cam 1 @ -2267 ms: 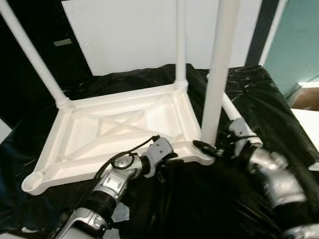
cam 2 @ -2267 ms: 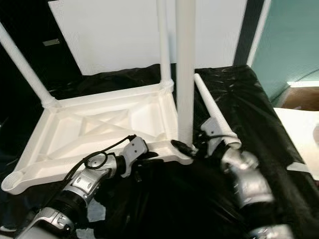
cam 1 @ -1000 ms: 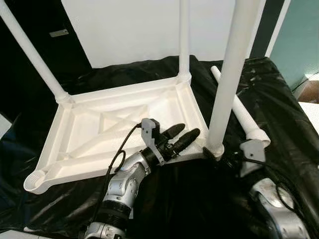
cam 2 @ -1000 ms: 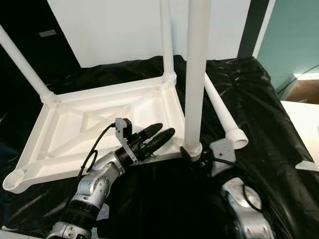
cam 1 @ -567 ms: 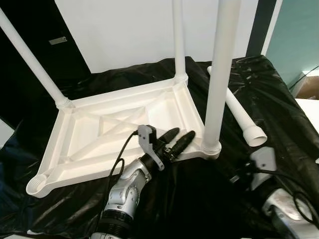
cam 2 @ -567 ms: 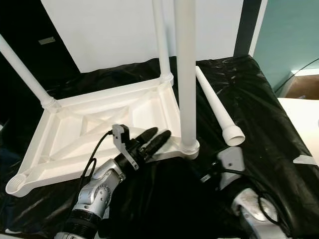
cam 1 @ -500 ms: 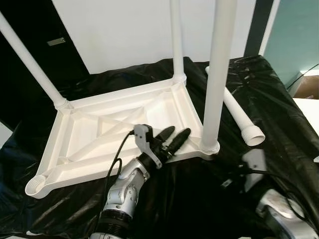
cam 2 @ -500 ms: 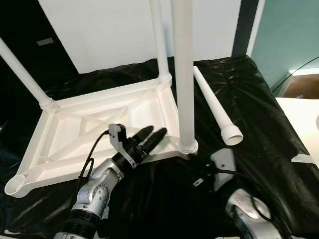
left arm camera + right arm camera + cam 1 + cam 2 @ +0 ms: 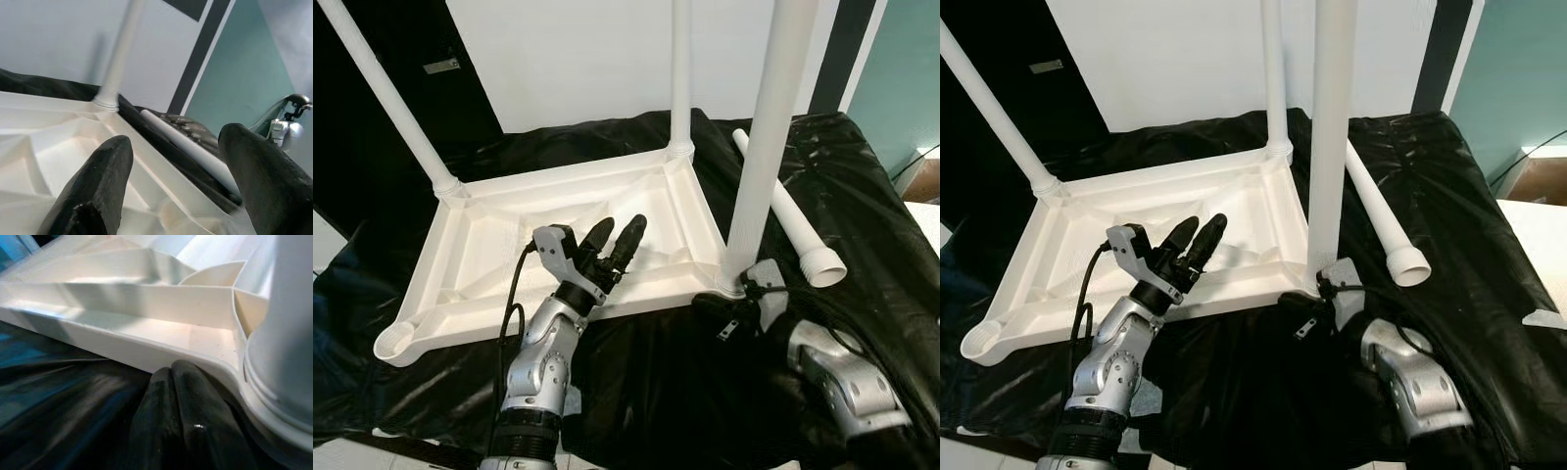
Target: Building children table
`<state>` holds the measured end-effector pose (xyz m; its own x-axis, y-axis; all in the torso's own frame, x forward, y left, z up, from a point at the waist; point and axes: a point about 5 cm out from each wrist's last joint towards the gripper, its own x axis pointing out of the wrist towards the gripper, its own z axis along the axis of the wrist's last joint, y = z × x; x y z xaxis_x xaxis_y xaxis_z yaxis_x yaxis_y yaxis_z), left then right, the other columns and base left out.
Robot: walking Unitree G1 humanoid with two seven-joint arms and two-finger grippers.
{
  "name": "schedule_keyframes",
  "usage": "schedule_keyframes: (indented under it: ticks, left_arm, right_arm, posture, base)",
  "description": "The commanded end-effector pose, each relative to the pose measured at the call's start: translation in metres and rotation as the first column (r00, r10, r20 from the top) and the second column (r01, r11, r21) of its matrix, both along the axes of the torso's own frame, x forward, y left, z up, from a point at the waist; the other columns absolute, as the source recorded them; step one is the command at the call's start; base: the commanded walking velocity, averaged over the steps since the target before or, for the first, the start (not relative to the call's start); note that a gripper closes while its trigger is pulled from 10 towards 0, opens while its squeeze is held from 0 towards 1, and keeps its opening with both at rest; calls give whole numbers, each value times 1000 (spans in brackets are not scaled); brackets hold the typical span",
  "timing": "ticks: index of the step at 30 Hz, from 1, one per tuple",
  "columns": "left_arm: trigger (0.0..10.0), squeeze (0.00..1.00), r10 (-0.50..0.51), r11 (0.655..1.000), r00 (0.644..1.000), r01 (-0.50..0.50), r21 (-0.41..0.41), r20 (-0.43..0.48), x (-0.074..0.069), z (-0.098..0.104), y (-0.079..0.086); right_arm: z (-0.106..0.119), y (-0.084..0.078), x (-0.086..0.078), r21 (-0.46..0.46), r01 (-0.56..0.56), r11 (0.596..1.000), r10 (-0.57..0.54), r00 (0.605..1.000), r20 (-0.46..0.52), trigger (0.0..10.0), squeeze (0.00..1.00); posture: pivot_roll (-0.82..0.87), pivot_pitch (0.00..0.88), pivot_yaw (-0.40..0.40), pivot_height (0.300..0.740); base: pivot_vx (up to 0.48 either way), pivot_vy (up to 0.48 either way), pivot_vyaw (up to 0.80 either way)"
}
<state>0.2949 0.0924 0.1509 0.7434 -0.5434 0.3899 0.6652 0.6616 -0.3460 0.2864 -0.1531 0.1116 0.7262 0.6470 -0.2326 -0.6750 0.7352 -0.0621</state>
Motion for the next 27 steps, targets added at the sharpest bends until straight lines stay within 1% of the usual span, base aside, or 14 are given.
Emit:
schedule_keyframes:
  ticks: [1, 4, 6, 9, 13, 15, 17, 18, 20, 21, 23, 24, 25, 27]
  left_arm:
    - [10000, 0, 19, 1000, 1000, -19, 14, 1, -2, -2, 2]
    - [10000, 0, 21, 1000, 1000, -21, 15, 0, -2, -2, 2]
    - [10000, 0, 26, 999, 1000, -26, 22, -3, -2, -2, 2]
    - [10000, 0, 30, 999, 1000, -30, 28, -5, -2, -2, 2]
    - [10000, 0, 24, 998, 1000, -23, 66, -13, -3, -6, 0]
    - [10000, 0, -9, 993, 1000, 12, 117, -28, -4, -11, -2]
    - [10000, 0, -16, 991, 999, 20, 128, -32, -4, -12, -2]
    - [10000, 0, -29, 985, 999, 36, 170, -40, -5, -15, -2]
    - [10000, 0, -39, 976, 998, 49, 214, -48, -6, -19, -2]
    - [10000, 0, -72, 956, 994, 91, 277, -79, -8, -26, 1]
    - [10000, 0, -105, 924, 986, 145, 353, -130, -10, -37, 7]
    - [10000, 0, -105, 924, 986, 145, 353, -130, -10, -37, 7]
    - [10000, 0, -102, 894, 979, 168, 415, -177, -9, -47, 14]
    - [10000, 0, -85, 858, 977, 172, 484, -196, -5, -53, 20]
  right_arm:
    - [0, -1, 17, -55, 40, 998, -39, 999, 29, 0, 0]
    - [4, -2, 26, -79, 53, 995, -49, 997, 54, 0, 0]
    - [10, -5, 43, -128, 114, 985, -101, 989, 106, 0, 0]
    - [13, -7, 55, -168, 199, 965, -174, 972, 155, 0, 0]
    - [6, 1, 59, -198, 310, 930, -272, 942, 197, 0, 0]
    - [1, 20, 48, -169, 260, 951, -228, 955, 190, 0, 0]
    - [0, 25, 46, -160, 245, 956, -214, 958, 189, 0, 0]
    - [0, 31, 41, -144, 224, 964, -195, 962, 193, 3216, 0]
    - [0, 37, 37, -129, 209, 969, -180, 962, 204, 3216, 0]
    - [5, 39, 32, -134, 232, 963, -195, 949, 247, 10000, 0]
    - [12, 40, 26, -147, 267, 952, -210, 925, 317, 10000, 0]
    - [12, 40, 26, -147, 267, 952, -210, 925, 317, 10000, 0]
    - [17, 41, 20, -144, 280, 949, -212, 907, 365, 10000, 0]
    - [19, 38, 16, -135, 295, 946, -226, 898, 378, 10000, 0]
  posture:
    - [-1, 0, 87, 740]
    - [-1, 0, 87, 740]
    - [13, 0, 83, 740]
    - [13, 0, 83, 740]
    - [13, 0, 83, 740]
    - [12, 0, 86, 740]
    - [12, 0, 86, 740]
    - [12, 0, 89, 740]
    - [12, 0, 89, 740]
    - [4, 0, 97, 740]
    - [4, 0, 97, 740]
    - [4, 0, 97, 740]
    - [-15, 0, 110, 740]
    - [-27, 0, 116, 740]
  base:
    - [0, 0, 0]
    - [0, 0, 0]
    - [0, 0, 0]
    - [0, 0, 0]
    - [0, 0, 0]
    - [0, 0, 0]
    - [0, 0, 0]
    - [0, 0, 0]
    - [0, 0, 0]
    - [0, 0, 0]
    - [0, 0, 0]
    - [0, 0, 0]
    - [0, 0, 0]
    - [0, 0, 0]
